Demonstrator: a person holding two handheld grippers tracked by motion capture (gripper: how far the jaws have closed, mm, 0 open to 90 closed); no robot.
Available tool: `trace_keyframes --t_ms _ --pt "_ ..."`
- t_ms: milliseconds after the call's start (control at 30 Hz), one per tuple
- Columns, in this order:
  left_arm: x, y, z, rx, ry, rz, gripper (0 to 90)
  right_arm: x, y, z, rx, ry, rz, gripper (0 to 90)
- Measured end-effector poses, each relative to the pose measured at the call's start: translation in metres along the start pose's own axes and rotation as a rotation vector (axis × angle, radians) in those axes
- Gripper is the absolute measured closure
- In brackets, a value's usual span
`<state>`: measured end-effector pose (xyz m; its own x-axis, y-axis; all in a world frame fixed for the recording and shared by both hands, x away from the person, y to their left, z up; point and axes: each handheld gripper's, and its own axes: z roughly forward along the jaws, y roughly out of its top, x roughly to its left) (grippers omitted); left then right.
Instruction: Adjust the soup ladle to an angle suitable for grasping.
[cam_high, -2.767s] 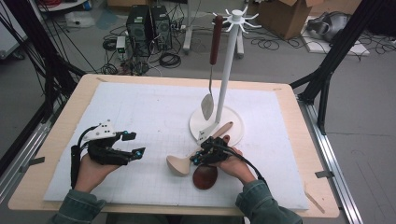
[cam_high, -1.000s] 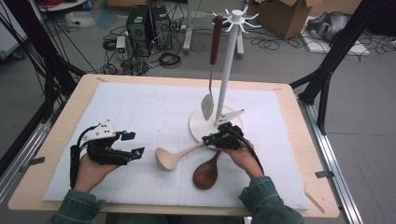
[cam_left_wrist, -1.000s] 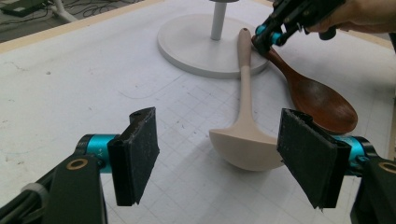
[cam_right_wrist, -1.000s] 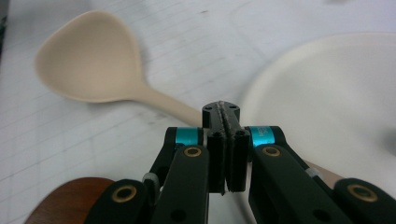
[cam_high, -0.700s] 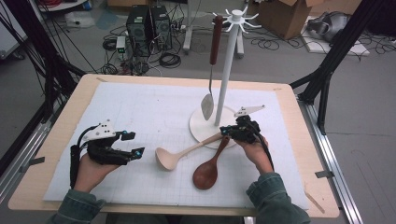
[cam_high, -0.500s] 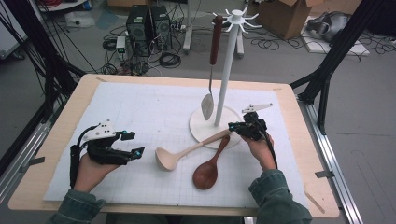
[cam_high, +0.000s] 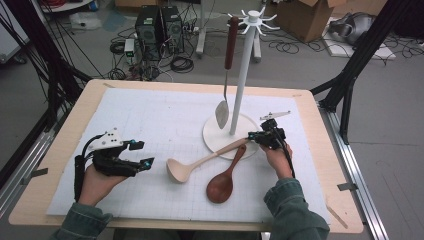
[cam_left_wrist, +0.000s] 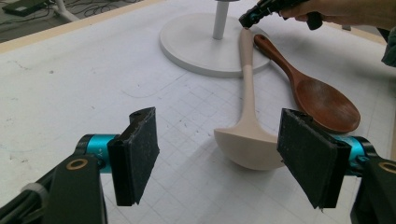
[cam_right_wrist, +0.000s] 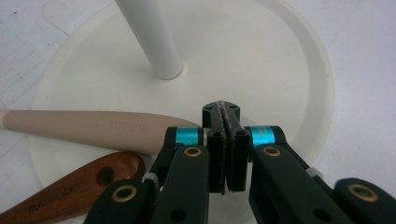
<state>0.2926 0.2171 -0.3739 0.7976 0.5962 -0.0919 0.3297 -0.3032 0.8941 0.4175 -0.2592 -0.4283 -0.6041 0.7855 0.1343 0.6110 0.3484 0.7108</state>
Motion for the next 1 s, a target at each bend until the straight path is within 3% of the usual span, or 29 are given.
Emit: trace_keyframes --t_ms 133,1000 --pt "0.0 0.0 0.0 0.002 -0.002 0.001 29.4 0.0 0.0 0.002 -0.004 0.008 0.016 89.8" --pt "-0.001 0.001 0.002 0.014 -0.003 0.014 29.7 0.037 0.01 0.016 0.021 0.112 -0.072 89.8"
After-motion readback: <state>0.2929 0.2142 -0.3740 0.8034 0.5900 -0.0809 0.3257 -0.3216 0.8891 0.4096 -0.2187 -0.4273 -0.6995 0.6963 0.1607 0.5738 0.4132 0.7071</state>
